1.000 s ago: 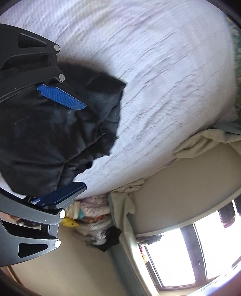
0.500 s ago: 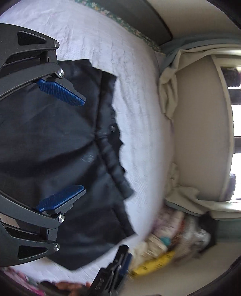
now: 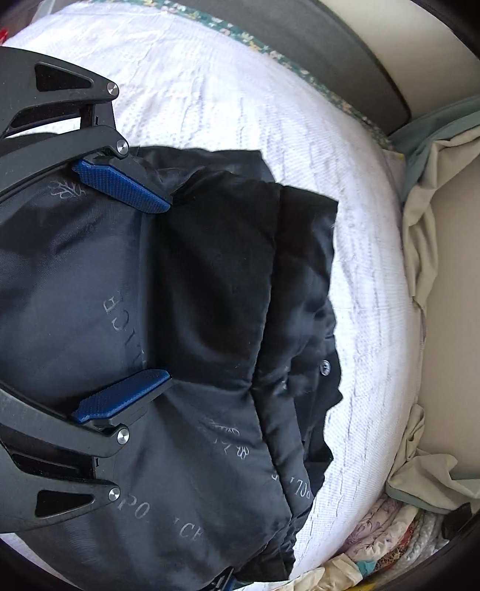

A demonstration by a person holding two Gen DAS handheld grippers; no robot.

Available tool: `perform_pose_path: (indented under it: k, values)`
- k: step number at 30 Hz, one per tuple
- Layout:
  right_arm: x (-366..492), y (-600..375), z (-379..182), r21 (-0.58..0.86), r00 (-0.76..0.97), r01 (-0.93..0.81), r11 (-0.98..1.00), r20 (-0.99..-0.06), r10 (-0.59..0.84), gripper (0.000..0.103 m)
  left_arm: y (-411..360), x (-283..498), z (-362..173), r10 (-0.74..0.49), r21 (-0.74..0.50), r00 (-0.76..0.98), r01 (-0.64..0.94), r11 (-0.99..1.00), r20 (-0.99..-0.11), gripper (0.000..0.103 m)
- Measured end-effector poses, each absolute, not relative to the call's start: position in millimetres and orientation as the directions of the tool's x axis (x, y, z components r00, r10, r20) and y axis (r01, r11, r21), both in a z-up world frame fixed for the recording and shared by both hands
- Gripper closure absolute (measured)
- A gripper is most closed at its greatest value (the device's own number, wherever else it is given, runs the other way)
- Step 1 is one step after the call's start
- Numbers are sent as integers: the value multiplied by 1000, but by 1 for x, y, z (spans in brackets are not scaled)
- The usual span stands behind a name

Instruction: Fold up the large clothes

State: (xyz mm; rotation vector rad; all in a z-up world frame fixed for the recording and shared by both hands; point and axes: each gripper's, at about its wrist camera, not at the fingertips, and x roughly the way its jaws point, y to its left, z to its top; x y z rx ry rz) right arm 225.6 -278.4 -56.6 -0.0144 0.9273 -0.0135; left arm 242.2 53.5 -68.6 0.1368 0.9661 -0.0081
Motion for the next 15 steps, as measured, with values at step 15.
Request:
perform_pose_path:
  k: [15]
  values:
    - [227, -271, -85, -42, 688, 11, 999, -724, -37, 63, 52, 244, -95, 59, 81, 638, 5, 997, -767, 11]
